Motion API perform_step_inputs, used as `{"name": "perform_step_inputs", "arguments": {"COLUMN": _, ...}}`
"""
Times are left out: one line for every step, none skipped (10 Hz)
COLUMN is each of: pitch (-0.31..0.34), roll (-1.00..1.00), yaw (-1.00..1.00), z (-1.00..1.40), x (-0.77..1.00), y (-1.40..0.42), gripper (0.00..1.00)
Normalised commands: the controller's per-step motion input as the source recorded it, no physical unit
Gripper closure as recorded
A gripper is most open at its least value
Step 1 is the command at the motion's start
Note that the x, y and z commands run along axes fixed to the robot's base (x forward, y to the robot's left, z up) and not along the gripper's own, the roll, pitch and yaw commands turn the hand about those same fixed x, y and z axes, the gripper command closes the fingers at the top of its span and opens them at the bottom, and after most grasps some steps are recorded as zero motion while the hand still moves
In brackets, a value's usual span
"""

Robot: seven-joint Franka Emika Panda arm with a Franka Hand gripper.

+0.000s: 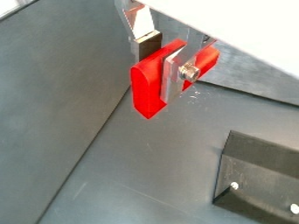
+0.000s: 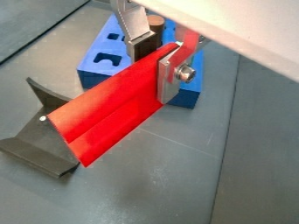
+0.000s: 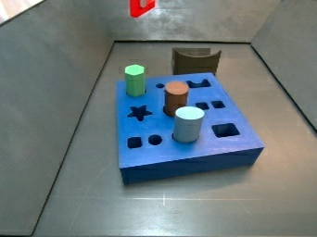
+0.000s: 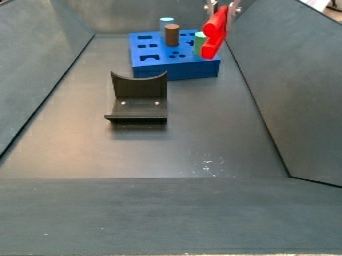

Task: Pick up the square-circle object. Move up. Place the square-circle object on the fixture. Regrasp the square-circle object. Move to above the board. Insert the square-circle object.
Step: Place the square-circle object on the fixture.

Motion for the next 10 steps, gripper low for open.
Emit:
{"name": "perform_step_inputs", "arguments": {"pitch": 0.074, "roll": -0.12, "yaw": 1.0, "z": -0.2, "x": 1.0, "y": -0.06, "gripper": 1.0}}
{"name": "perform_step_inputs", "arguments": {"pitch": 0.081, "roll": -0.14, "yaw": 1.0, "z": -0.18, "x": 1.0, "y": -0.05, "gripper": 1.0}}
{"name": "perform_step_inputs", "arguments": {"pitch": 0.094, "roll": -0.16, "yaw": 1.0, "z": -0.17, "x": 1.0, "y": -0.05, "gripper": 1.0}}
{"name": "perform_step_inputs", "arguments": {"pitch": 0.097, "roll": -0.14, "yaw": 0.85, "z": -0.16, "x": 1.0, "y": -0.05, "gripper": 1.0}}
{"name": "perform_step_inputs", "arguments": {"pitch": 0.098, "roll": -0.08, "yaw": 0.43, "z": -0.15, "x": 1.0, "y": -0.04, "gripper": 1.0}}
{"name": "perform_step_inputs", "arguments": {"pitch": 0.098, "roll": -0.06, "yaw": 0.29, "z": -0.14, "x": 1.0, "y": -0.04, "gripper": 1.0}}
{"name": "perform_step_inputs", "arguments": {"pitch": 0.1, "roll": -0.04, "yaw": 0.15, "z": -0.12, "x": 1.0, "y": -0.04, "gripper": 1.0}}
{"name": "perform_step_inputs", "arguments": {"pitch": 0.104, "roll": -0.04, "yaw": 0.1, "z": -0.12, "x": 1.0, "y": -0.04, "gripper": 1.0}}
{"name": "perform_step_inputs", "arguments": {"pitch": 0.108, "roll": -0.04, "yaw": 0.06, "z": -0.1, "x": 1.0, "y": -0.03, "gripper": 1.0}}
{"name": "perform_step_inputs", "arguments": {"pitch": 0.11, "roll": -0.04, "yaw": 0.05, "z": -0.1, "x": 1.0, "y": -0.03, "gripper": 1.0}}
